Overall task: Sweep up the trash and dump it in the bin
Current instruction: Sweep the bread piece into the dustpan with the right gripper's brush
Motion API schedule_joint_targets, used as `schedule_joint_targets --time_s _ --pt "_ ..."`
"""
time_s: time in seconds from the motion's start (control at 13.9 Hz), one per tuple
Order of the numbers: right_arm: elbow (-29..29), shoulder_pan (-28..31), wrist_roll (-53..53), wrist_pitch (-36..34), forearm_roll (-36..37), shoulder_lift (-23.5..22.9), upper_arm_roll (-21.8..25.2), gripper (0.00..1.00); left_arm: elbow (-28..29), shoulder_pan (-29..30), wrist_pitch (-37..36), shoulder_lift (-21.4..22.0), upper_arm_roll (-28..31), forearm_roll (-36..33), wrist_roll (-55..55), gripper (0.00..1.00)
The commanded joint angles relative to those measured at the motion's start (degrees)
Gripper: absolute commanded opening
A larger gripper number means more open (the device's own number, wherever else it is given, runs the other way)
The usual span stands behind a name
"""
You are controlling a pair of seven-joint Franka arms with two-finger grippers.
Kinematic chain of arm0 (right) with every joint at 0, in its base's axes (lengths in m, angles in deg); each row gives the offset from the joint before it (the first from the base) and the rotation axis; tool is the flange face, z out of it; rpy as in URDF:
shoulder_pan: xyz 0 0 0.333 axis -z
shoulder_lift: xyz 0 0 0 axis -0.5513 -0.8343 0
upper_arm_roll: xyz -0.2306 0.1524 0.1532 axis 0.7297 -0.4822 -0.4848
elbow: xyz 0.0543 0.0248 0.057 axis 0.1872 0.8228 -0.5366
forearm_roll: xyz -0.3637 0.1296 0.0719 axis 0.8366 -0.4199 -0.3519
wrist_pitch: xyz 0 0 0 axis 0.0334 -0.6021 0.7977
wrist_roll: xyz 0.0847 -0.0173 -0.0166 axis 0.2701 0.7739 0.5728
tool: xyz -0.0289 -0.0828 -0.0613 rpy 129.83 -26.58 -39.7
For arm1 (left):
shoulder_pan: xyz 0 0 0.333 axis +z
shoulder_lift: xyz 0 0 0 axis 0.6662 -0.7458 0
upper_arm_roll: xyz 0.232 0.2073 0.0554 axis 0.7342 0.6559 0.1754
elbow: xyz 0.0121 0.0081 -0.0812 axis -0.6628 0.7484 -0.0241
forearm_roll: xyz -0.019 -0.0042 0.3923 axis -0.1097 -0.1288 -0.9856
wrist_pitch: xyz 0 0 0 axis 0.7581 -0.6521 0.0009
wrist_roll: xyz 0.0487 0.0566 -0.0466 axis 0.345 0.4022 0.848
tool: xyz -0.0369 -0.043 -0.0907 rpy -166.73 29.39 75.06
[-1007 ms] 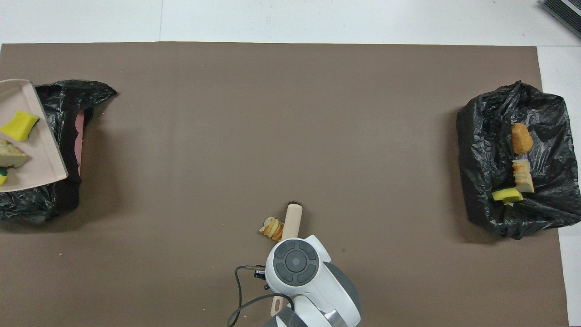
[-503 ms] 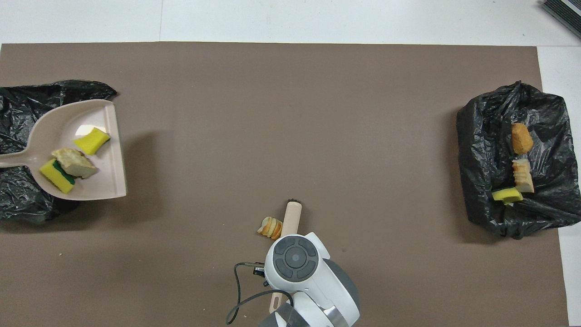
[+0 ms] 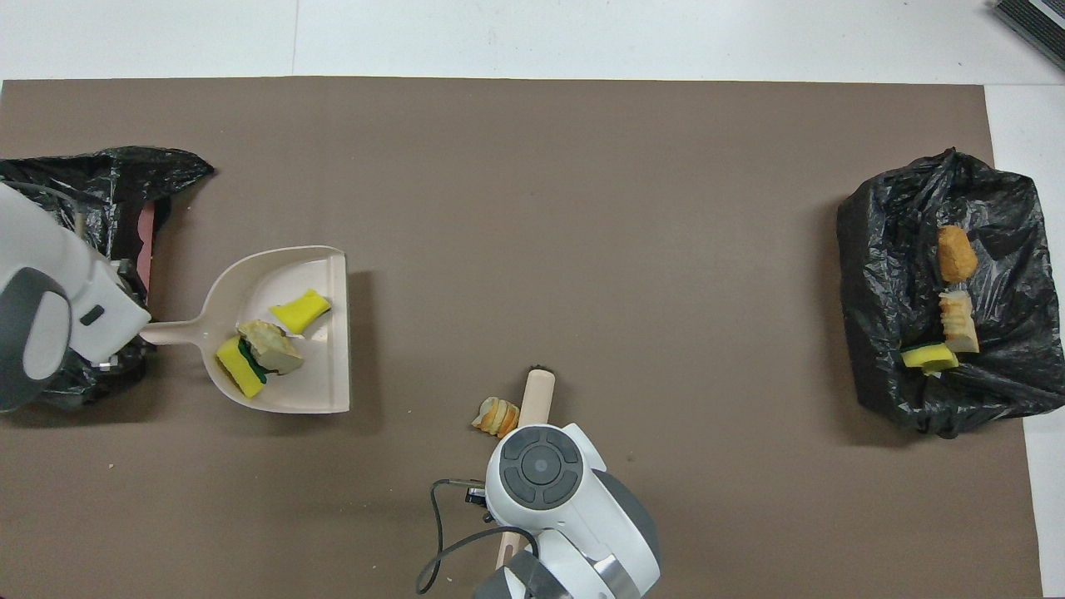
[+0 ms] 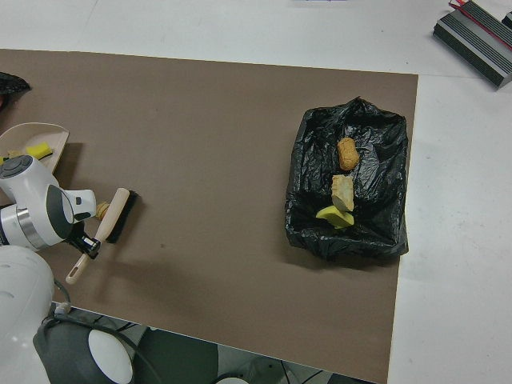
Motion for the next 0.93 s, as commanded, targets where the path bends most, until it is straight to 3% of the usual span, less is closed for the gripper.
schedule_joint_targets --time_s 0.0,0.14,0.36,0.72,0.86 --pt "-1.5 0.5 0.1 -1.6 -0.4 -1.2 -0.3 0.0 9.0 -0.2 6.9 5.3 -4.6 -2.5 5.4 0.0" --pt "-1.3 0.5 0.2 -1.7 -0.4 -1.1 -0.4 0.0 12.8 -0.2 11.5 6.6 -8.5 -7.1 10.6 0.0" --pt "-1.2 0.5 0.0 -0.9 -1.3 -1.1 -0.4 0.0 13.0 -0.2 11.9 5.8 -12.3 -8.7 17.7 0.0" --pt "-2.6 -0.2 -0.4 6.2 -4.5 -3.5 -0.6 0.0 14.1 -0.3 12.2 6.0 -13.7 -10.7 22.0 0.0" --pt "-5.9 -0.8 0.1 8.0 -4.7 -5.1 -0.6 0.0 14.1 0.0 12.4 6.0 -13.7 -10.7 22.1 0.0"
